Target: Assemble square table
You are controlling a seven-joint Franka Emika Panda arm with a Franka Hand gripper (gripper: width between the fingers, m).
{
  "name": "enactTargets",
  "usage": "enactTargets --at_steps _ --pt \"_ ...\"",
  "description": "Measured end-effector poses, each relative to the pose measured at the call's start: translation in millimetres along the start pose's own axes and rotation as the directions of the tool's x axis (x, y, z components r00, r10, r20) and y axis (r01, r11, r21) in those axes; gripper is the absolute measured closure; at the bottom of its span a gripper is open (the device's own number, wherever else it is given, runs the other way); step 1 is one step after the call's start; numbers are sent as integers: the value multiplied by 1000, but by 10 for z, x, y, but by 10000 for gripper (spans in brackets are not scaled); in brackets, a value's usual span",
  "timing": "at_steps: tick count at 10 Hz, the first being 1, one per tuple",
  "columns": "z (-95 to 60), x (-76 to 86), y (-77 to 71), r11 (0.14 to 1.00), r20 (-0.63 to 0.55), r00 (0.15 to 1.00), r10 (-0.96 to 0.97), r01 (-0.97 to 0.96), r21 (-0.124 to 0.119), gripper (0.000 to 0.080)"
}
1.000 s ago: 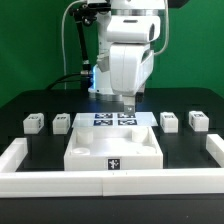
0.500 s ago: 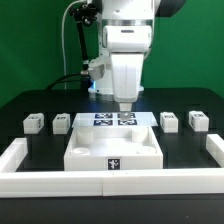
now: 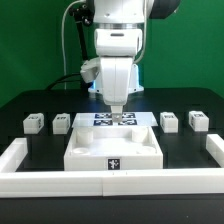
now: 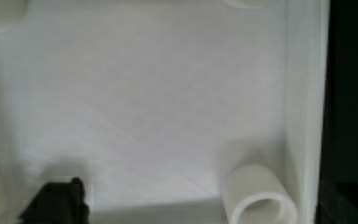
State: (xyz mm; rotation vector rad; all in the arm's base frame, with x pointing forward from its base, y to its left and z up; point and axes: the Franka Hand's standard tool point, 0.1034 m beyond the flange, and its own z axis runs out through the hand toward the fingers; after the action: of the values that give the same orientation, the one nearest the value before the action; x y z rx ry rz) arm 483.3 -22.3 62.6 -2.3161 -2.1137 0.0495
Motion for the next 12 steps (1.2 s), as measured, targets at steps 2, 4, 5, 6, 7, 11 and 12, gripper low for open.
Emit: enactTargets --at_steps 2,4,5,6,7,11,12 --pt "170 34 -195 999 -8 999 -35 35 9 150" --pt "285 61 -214 998 -16 998 -57 57 -4 150" --pt "341 53 -225 999 -18 998 -54 54 -3 150" --pt "412 45 -253 999 -20 998 -51 51 9 150" --pt "470 39 -271 999 -23 999 -45 45 14 150" --pt "495 43 -277 999 -24 999 -28 29 14 411" --pt "496 42 -278 999 -24 999 -28 29 14 411"
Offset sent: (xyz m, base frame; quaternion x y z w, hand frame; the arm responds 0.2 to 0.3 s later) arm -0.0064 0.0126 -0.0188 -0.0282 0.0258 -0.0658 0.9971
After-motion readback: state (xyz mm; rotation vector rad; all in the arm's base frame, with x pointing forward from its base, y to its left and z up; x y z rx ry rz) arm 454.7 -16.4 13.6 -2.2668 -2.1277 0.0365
